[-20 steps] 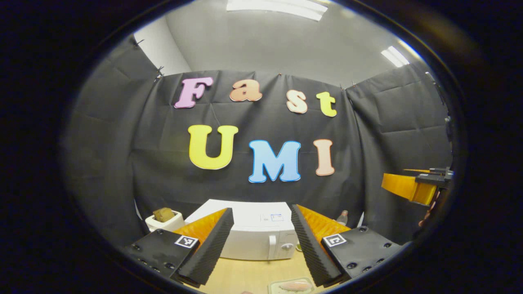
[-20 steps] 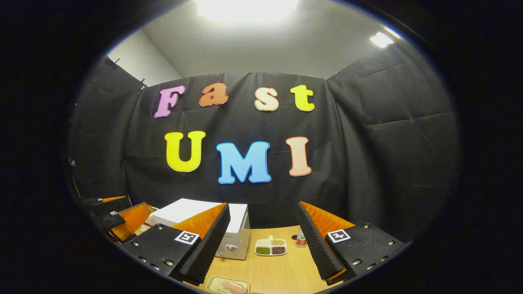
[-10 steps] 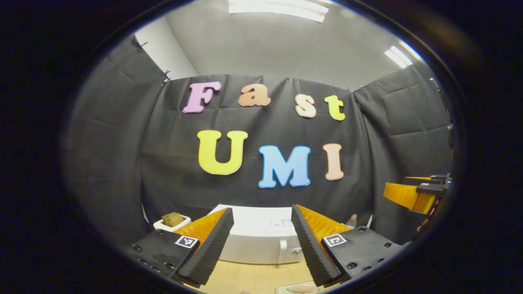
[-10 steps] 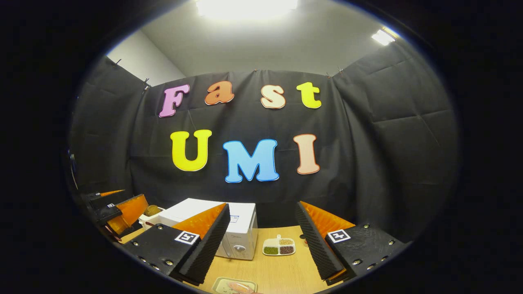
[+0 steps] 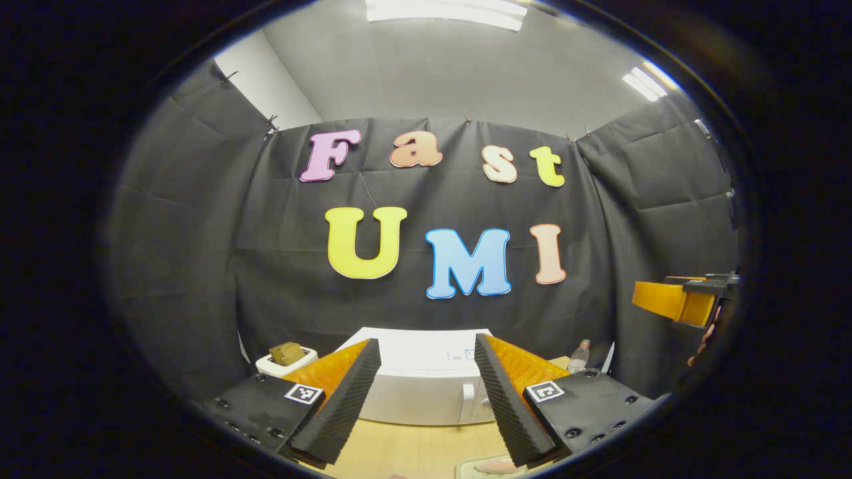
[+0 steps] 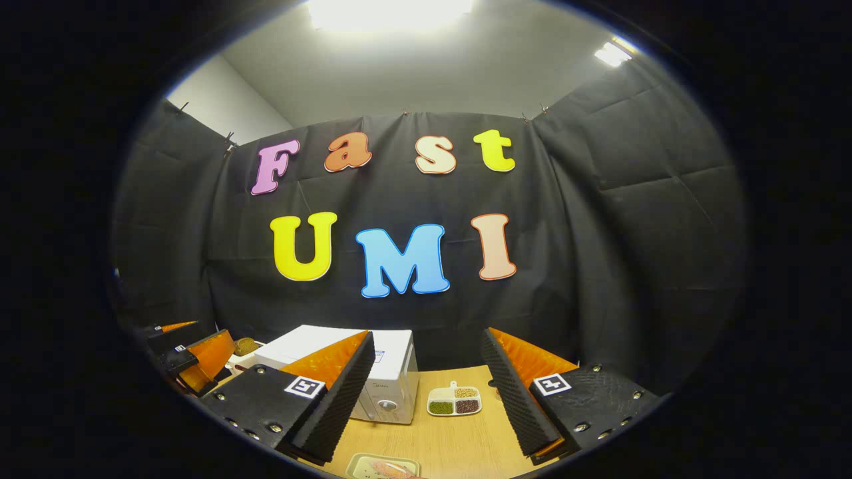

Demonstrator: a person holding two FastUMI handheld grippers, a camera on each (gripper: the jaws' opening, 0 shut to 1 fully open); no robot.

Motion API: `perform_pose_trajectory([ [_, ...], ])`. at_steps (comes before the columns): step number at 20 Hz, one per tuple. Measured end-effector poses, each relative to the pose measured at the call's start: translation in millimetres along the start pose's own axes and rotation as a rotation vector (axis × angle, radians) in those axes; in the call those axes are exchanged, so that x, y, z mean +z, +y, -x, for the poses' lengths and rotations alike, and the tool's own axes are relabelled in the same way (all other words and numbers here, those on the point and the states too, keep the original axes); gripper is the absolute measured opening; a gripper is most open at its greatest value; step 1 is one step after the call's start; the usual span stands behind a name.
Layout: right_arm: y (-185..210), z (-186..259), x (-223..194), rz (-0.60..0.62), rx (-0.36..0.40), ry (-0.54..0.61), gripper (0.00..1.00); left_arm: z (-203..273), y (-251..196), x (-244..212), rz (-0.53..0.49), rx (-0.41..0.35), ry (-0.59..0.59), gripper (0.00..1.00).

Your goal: Open the microwave oven with the left hand, put the food in, and close the microwave oven.

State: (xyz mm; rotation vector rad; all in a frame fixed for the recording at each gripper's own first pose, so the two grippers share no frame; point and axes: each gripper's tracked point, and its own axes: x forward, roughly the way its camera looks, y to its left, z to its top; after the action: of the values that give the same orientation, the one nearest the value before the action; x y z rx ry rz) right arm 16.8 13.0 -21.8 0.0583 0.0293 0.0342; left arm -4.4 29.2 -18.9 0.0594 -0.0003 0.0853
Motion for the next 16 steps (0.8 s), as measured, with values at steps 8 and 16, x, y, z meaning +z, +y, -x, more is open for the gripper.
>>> perform_pose_trajectory([
  [8, -9.7, -5.7, -10.8, 0.017, 0.004, 0.029, 0.98, -23.1, -29.6, -44.7, -0.018, -0.037, 0.009, 0.93],
  [16, -29.5, 6.1, -28.6, 0.056, -0.052, 0.099, 0.98, -91.3, -72.9, -120.4, -0.016, -0.127, 0.029, 0.93],
])
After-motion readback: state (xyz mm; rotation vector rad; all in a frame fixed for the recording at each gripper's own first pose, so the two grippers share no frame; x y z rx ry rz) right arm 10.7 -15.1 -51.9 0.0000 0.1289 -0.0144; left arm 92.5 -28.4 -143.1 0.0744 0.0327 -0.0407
